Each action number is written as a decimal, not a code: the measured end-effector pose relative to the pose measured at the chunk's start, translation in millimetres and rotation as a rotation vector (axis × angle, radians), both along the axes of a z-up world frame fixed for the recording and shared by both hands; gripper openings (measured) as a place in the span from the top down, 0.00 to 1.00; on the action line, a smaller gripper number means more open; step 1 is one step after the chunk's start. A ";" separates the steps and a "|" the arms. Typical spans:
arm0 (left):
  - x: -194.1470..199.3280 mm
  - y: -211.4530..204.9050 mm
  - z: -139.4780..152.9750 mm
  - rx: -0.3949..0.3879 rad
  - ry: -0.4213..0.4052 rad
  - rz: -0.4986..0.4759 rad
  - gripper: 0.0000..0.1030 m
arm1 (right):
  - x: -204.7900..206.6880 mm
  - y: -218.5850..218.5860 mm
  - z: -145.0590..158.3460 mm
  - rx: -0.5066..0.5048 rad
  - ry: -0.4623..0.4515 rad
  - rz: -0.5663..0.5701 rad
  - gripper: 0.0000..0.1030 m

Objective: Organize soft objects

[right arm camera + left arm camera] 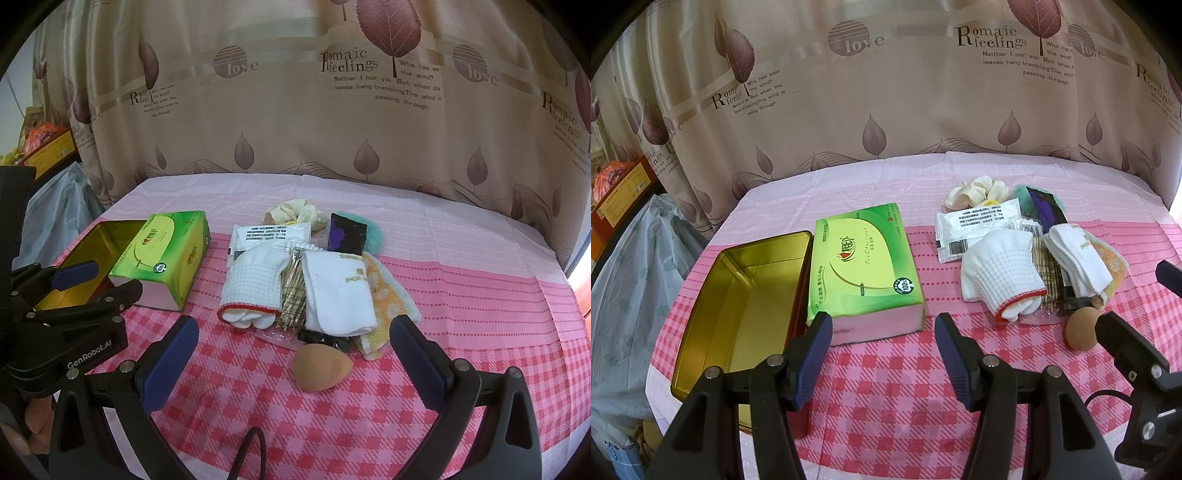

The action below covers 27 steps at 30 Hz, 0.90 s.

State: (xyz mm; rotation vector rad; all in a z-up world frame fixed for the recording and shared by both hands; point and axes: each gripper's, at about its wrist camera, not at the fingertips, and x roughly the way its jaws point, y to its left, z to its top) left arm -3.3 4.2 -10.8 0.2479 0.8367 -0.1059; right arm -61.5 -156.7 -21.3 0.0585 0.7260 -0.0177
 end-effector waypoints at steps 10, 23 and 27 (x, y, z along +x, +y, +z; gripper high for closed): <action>0.5 -0.2 -0.7 0.002 0.002 -0.001 0.43 | -0.1 0.2 0.1 0.002 0.001 0.001 0.00; 0.4 -0.4 -0.8 0.003 0.003 -0.002 0.43 | -0.1 0.6 -0.1 -0.001 0.000 0.001 0.00; 0.4 -0.5 -0.8 0.005 0.002 0.000 0.43 | -0.4 -1.0 0.3 0.001 -0.001 -0.001 0.00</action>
